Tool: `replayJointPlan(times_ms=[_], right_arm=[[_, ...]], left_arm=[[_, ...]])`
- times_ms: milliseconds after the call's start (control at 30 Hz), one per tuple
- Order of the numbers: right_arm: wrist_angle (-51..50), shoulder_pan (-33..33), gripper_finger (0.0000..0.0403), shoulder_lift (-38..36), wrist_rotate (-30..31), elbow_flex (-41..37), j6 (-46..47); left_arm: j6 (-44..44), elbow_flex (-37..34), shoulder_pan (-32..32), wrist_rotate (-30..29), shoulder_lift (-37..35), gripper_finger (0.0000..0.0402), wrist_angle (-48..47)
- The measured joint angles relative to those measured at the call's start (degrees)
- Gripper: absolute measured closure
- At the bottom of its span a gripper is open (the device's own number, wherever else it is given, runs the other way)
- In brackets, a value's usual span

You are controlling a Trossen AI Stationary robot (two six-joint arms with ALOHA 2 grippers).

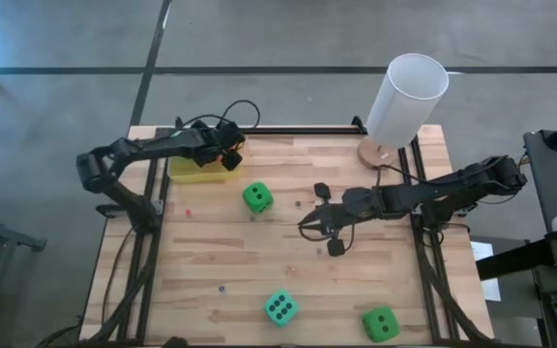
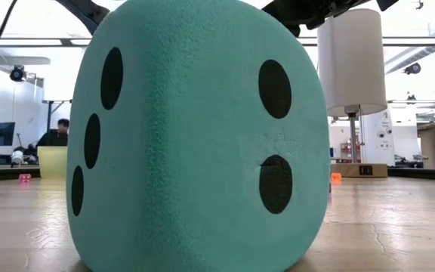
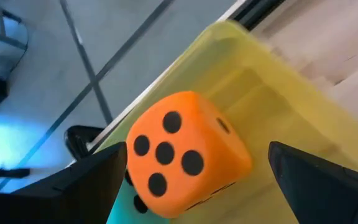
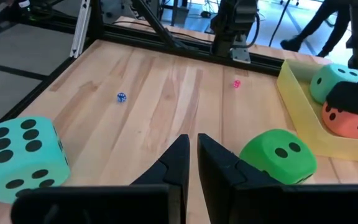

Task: Pick & Place Dice
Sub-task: Adjust the orange large die in the yellow container

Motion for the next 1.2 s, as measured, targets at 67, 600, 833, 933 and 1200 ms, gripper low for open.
replayJointPlan(times_ms=[67, 600, 833, 933, 1200], right_arm=[[0.0, 0.0, 0.0374, 0.0, 0.0, 0.0, 0.0], [0.0, 0.0, 0.0374, 0.0, 0.0, 0.0, 0.0], [-0.1, 0.0, 0.0374, 0.0, 0.0, 0.0, 0.0], [-0.1, 0.0, 0.0374, 0.0, 0.0, 0.0, -0.1], [0.0, 0.0, 0.0374, 0.0, 0.0, 0.0, -0.3]], left_arm=[[-0.1, 0.0, 0.1, -1.3, 0.6, 0.0009, -0.7], [-3.6, 0.0, 1.5, -6.1, 0.9, 0.001, -8.1], [-4.7, 0.0, 1.6, -9.1, 0.9, 0.0013, -9.7], [-6.4, -0.1, 1.6, -8.9, 0.9, 0.0011, -10.4], [-8.0, 0.3, 1.1, -4.5, 0.5, 0.0014, -3.9]])
